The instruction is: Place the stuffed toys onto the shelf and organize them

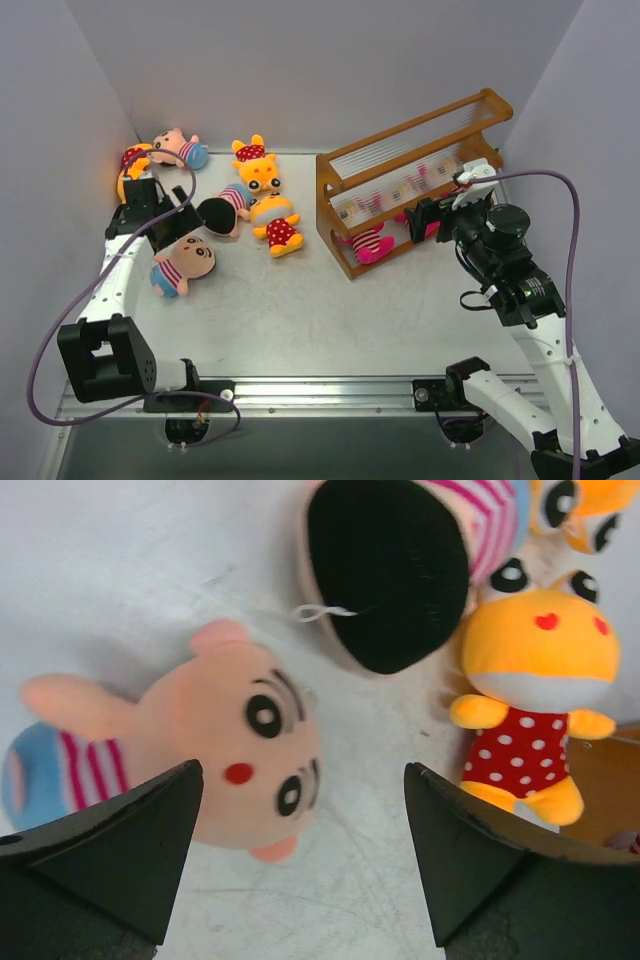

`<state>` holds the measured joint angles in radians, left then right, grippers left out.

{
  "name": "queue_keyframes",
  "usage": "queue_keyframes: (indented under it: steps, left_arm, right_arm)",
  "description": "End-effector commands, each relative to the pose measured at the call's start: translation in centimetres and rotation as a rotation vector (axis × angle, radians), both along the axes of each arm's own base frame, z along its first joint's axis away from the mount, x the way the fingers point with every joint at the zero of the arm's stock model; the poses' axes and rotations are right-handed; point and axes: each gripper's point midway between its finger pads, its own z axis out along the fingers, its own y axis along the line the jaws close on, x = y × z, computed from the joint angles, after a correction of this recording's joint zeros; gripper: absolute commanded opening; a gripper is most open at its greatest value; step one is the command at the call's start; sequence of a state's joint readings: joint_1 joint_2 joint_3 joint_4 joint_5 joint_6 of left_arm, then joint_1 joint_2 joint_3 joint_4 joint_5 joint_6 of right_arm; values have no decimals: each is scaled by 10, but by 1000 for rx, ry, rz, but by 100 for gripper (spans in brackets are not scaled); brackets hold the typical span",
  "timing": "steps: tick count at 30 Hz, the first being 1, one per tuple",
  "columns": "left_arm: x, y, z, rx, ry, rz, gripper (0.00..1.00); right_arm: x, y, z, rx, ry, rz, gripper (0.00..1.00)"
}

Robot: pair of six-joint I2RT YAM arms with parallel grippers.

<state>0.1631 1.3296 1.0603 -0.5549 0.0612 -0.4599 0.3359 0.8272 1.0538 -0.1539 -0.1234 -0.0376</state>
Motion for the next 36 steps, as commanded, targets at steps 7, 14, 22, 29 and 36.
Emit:
queue_keyframes:
  steps: [7,14,22,29,36]
  left_arm:
    - [90,-105,44,-29,-228,-277,87]
    - [133,-149,10,-28,-171,-352,82]
    - [150,-180,-43,20,-79,-391,71]
    - [141,-201,-82,13,5,-395,78]
    - [132,-215,-94,-29,15,-381,69]
  right_arm:
    - [2,17,-3,-38,-10,69,100]
    - [-4,23,-4,-49,-10,114,99]
    - [-6,30,-10,-42,19,148,99]
    - [-9,37,-3,-2,-4,178,99]
    - [-9,45,-5,14,10,212,100]
